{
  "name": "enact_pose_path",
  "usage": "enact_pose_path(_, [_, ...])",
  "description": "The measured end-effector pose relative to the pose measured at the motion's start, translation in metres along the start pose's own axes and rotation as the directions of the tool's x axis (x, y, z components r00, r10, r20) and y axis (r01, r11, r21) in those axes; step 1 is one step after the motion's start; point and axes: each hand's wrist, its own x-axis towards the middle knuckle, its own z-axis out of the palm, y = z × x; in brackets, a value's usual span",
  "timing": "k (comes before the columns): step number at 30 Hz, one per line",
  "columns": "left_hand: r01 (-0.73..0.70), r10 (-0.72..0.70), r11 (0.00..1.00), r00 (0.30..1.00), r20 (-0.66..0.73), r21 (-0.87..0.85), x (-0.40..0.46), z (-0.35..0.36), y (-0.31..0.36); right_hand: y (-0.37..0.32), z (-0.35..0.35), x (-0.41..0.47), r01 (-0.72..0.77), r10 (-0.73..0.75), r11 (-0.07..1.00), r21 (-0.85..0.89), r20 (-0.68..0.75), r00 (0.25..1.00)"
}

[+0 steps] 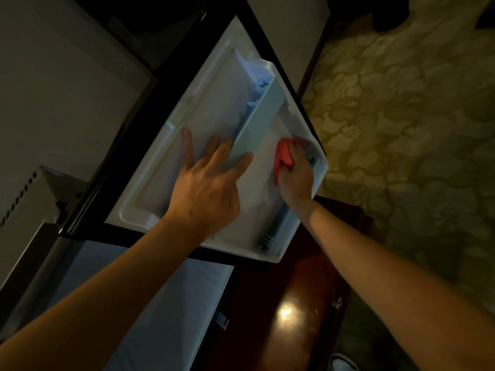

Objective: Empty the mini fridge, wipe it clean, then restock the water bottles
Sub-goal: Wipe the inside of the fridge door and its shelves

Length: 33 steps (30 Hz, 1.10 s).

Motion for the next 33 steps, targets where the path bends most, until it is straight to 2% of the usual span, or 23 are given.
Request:
enact_pose_path(3, [0.005, -0.005, 1.000, 1.000, 0.004, 0.007, 0.000, 0.000, 0.000, 0.000, 0.000, 0.008, 0.084, -0.087, 0.995, -0.045, -0.066, 0.994])
enact_pose_path(5, [0.005, -0.005, 1.000, 1.000, -0.003, 0.012, 0.000, 0.001, 0.000, 0.001, 0.002, 0.001, 0.062, -0.068, 0.995, -0.082, -0.071, 0.995])
enact_pose_path(10, [0.006, -0.006, 1.000, 1.000, -0.012, 0.005, 0.000, 0.001, 0.000, 0.009, 0.016, -0.050, -0.063, 0.059, 0.994, -0.089, -0.044, 0.997])
enact_pose_path(14, [0.017, -0.017, 1.000, 1.000, -0.005, 0.009, 0.002, 0.002, -0.001, 0.015, 0.028, -0.108, -0.277, 0.277, 0.961, -0.005, 0.094, 0.956])
enact_pose_path(18, [0.016, -0.016, 1.000, 1.000, -0.004, 0.024, 0.001, 0.003, 0.000, 0.016, 0.034, -0.148, -0.220, 0.222, 0.975, -0.032, 0.173, 0.959])
enact_pose_path(21, [-0.001, 0.002, 1.000, 1.000, -0.018, 0.023, -0.001, 0.002, 0.001, 0.018, 0.033, -0.142, -0.265, 0.260, 0.964, 0.000, 0.184, 0.948])
enact_pose_path(26, [-0.010, 0.010, 1.000, 1.000, -0.023, 0.009, -0.002, 0.000, 0.001, 0.013, 0.025, -0.100, -0.239, 0.242, 0.970, -0.054, 0.063, 0.968])
enact_pose_path(30, [-0.010, 0.010, 1.000, 1.000, -0.017, 0.000, -0.001, 0.000, 0.001, 0.010, 0.019, -0.046, -0.076, 0.077, 0.994, -0.077, 0.013, 0.997])
enact_pose_path(33, [-0.008, 0.008, 1.000, 1.000, -0.017, -0.001, -0.002, 0.000, 0.001, 0.002, 0.011, -0.007, -0.069, 0.061, 0.992, -0.108, -0.071, 0.996])
